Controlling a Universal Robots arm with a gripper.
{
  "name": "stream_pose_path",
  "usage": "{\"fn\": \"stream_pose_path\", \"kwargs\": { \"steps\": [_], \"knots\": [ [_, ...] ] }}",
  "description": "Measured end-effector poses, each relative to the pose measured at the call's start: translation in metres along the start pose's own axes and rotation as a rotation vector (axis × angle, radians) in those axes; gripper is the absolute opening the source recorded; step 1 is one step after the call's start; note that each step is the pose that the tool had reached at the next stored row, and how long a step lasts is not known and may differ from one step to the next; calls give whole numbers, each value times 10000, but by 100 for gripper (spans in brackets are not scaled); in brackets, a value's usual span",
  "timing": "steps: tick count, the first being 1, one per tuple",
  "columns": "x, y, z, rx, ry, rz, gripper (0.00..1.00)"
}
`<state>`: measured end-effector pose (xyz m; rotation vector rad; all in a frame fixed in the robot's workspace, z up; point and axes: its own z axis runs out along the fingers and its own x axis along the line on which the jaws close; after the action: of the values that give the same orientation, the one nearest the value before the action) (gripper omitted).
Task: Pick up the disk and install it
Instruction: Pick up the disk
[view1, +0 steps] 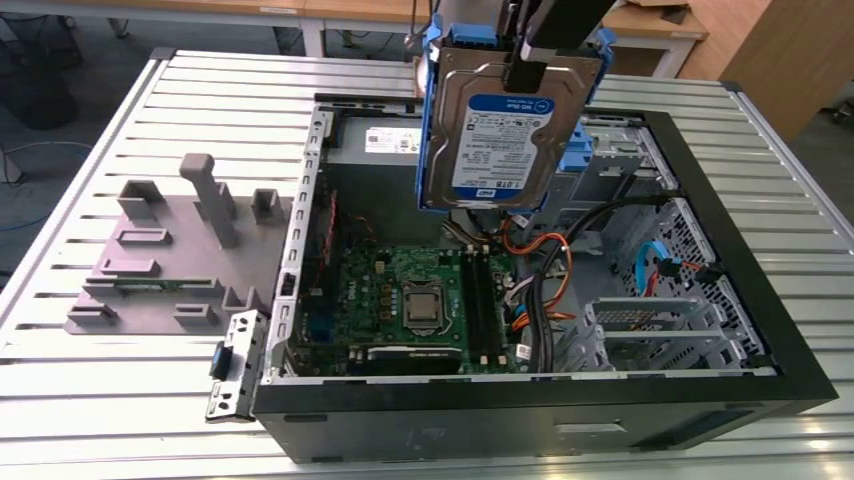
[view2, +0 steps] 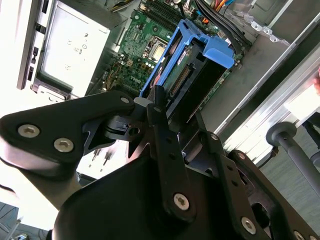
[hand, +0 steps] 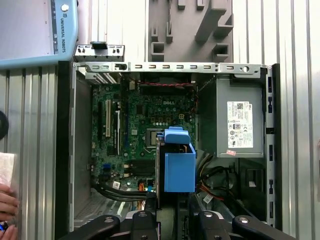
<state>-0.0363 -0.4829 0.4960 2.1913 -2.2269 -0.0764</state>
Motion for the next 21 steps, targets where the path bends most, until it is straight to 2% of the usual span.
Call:
{"fn": "stream_pose_path", "kwargs": {
  "steps": [7,21],
  "knots": [
    [1,-13,-1,0,0,-1,35],
    [-3,-232,-11,-21,1,-3,35]
  ]
}}
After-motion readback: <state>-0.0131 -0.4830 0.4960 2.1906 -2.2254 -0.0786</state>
